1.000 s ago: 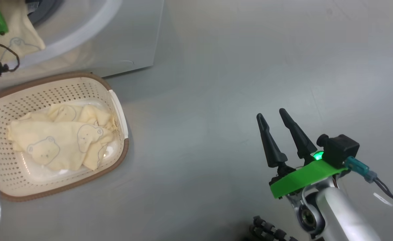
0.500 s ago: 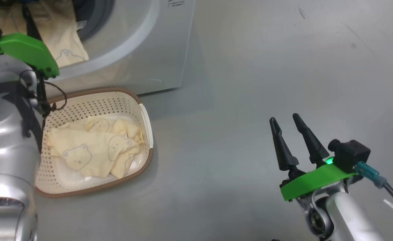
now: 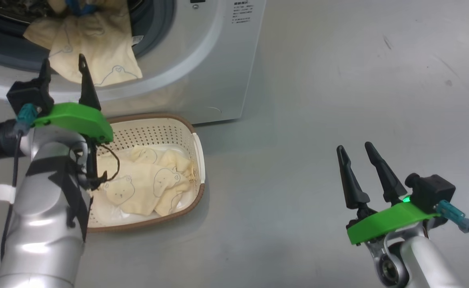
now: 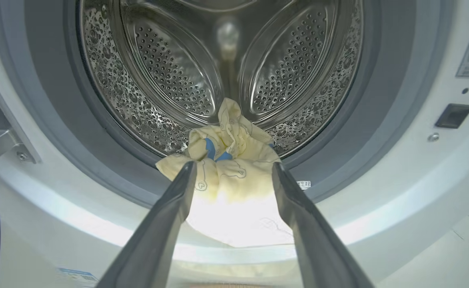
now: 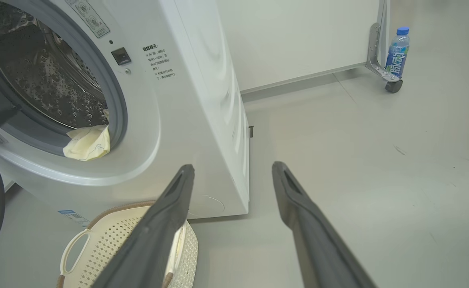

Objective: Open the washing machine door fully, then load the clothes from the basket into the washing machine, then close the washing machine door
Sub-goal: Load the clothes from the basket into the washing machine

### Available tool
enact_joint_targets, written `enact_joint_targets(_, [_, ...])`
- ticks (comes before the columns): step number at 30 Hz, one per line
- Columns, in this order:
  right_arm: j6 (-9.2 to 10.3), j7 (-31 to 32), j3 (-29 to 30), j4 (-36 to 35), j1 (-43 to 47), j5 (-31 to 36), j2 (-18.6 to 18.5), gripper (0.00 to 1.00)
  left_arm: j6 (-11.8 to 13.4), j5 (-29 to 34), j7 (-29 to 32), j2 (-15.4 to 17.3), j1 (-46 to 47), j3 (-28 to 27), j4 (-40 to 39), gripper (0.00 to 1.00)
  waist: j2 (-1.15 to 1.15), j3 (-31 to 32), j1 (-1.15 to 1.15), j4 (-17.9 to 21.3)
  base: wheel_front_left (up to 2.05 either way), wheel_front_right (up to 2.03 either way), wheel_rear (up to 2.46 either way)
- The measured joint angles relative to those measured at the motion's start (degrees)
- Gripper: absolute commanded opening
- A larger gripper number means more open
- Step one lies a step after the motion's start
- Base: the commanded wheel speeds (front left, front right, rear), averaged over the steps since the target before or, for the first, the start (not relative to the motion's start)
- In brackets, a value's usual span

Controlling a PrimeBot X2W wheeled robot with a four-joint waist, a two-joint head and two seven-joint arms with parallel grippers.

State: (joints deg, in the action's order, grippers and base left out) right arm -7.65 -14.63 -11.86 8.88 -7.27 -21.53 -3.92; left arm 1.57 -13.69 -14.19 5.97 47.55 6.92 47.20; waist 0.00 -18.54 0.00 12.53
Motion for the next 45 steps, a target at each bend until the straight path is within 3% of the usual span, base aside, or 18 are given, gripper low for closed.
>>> enact_joint_targets(8, [0.00, 0.00, 0.84, -0.14, 1.24, 0.53, -0.63, 1.00, 0.01, 2.12, 0.00, -1.25, -11.33, 0.40, -11.68, 1.00, 0.00, 2.50, 0.00, -2.13, 0.00, 0.00, 0.00])
enact_joint_targets(24, [0.00, 0.00, 2.03, -0.14, 4.10, 0.94, -1.03, 1.00, -0.51, 2.60, 0.00, -2.96, -30.23, -1.19, -26.32, 1.00, 0.00, 7.02, 0.00, -4.72, 0.00, 0.00, 0.00])
enact_joint_targets(45, [0.00, 0.01, 1.69, -0.35, 4.25, 1.21, -1.15, 1.00, -0.54, 4.12, 0.00, -3.34, -36.38, -3.76, -30.70, 1.00, 0.00, 5.54, 0.00, -4.60, 0.00, 0.00, 0.00])
